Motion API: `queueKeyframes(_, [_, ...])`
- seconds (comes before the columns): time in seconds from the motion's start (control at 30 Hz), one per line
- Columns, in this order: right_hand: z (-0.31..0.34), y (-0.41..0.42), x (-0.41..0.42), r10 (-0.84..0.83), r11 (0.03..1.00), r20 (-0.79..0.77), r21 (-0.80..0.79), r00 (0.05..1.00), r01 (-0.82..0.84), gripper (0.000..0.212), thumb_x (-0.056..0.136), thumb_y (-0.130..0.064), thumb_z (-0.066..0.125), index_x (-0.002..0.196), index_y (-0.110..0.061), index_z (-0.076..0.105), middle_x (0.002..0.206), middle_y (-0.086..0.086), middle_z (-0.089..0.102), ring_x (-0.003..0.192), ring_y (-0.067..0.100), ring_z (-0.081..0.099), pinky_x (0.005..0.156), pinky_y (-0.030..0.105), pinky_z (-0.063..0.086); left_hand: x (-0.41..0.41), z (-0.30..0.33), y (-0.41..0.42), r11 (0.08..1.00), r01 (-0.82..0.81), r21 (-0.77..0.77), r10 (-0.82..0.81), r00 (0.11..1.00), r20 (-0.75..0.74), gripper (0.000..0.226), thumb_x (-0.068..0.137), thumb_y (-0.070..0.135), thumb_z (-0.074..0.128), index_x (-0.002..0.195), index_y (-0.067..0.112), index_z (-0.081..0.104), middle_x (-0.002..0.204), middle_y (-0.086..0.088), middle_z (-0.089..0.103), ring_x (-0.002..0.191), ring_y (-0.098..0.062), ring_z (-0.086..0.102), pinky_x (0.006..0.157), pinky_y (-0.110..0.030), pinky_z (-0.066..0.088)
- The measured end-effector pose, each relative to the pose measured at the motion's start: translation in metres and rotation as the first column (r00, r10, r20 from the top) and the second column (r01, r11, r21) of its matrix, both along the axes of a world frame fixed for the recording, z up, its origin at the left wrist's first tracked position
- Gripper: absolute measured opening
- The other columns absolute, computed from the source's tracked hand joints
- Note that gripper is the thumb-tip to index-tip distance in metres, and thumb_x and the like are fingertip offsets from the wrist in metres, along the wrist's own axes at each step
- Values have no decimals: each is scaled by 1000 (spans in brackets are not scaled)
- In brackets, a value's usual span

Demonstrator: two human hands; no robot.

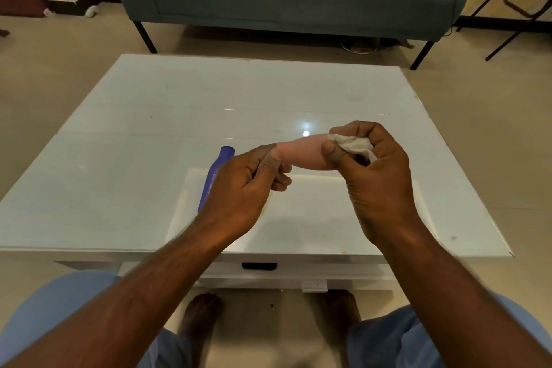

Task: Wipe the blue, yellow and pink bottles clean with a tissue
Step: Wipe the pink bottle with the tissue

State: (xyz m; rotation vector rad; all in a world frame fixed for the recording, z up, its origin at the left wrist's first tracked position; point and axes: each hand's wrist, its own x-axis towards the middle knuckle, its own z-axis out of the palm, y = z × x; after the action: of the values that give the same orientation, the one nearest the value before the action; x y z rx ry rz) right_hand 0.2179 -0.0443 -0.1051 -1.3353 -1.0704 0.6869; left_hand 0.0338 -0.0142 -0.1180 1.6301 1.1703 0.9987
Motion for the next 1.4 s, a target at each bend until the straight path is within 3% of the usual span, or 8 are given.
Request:
queueKeyframes(0.23, [-3,2,5,84,987,-276,-109,958,-118,14,92,-11,77,100,-20,70,110,7,76,108,26,74,96,42,62,-6,7,4,988,64,-138,-20,954,298,39,80,31,76,112,11,66,100,-11,72,88,-24,72,77,-33,60])
queueKeyframes(0.6, [-2,0,0,204,948,-396,-148,895,-281,26,77,-22,81,99,-13,70,112,23,73,101,27,73,94,40,63,-16,10,13,972,199,-124,-185,976,117,46,75,31,86,94,2,57,79,-1,60,70,-13,64,66,-24,56])
queueKeyframes(0.77, [-5,3,0,165,961,-343,-157,925,-229,15,87,-6,80,94,-13,68,101,8,75,100,24,73,96,44,61,-18,9,17,997,26,-67,-24,999,26,55,68,47,81,80,0,54,74,-18,58,66,-17,59,67,-27,55])
queueKeyframes(0.87, [-4,2,-2,143,975,-363,-107,921,-194,18,81,-15,82,93,-16,68,100,4,76,101,25,73,98,46,60,-18,3,15,989,-123,81,127,991,-48,56,65,60,83,75,11,58,78,-1,63,72,-6,62,67,-18,51])
queueKeyframes(0.97, [-4,1,-7,158,982,-424,-31,892,-189,22,76,-20,83,93,-19,69,99,5,72,103,27,72,103,52,58,-12,3,10,971,-188,-145,212,963,166,63,62,52,89,104,13,64,100,0,71,90,-10,72,77,-22,59])
queueKeyframes(1.1, [-7,-4,-15,157,987,-139,57,978,-150,21,83,-23,88,88,-32,70,97,-7,72,100,20,71,92,44,62,1,6,-1,838,97,-537,235,824,515,63,70,35,80,124,7,64,112,-12,76,99,-28,75,90,-42,60])
queueKeyframes(1.27, [-10,-9,-19,139,987,132,68,981,-149,27,76,-27,88,97,-18,72,99,-3,75,100,15,74,83,26,62,4,9,-2,908,80,-412,206,771,602,45,74,26,75,116,14,68,110,-3,78,106,-22,74,91,-35,59])
queueKeyframes(1.4, [-11,-9,-12,26,998,206,49,978,-36,27,81,-33,87,105,-28,77,102,-12,78,100,11,74,85,23,61,-1,11,0,998,1,-58,15,963,269,34,78,30,80,109,22,70,106,7,76,104,-11,71,89,-23,57])
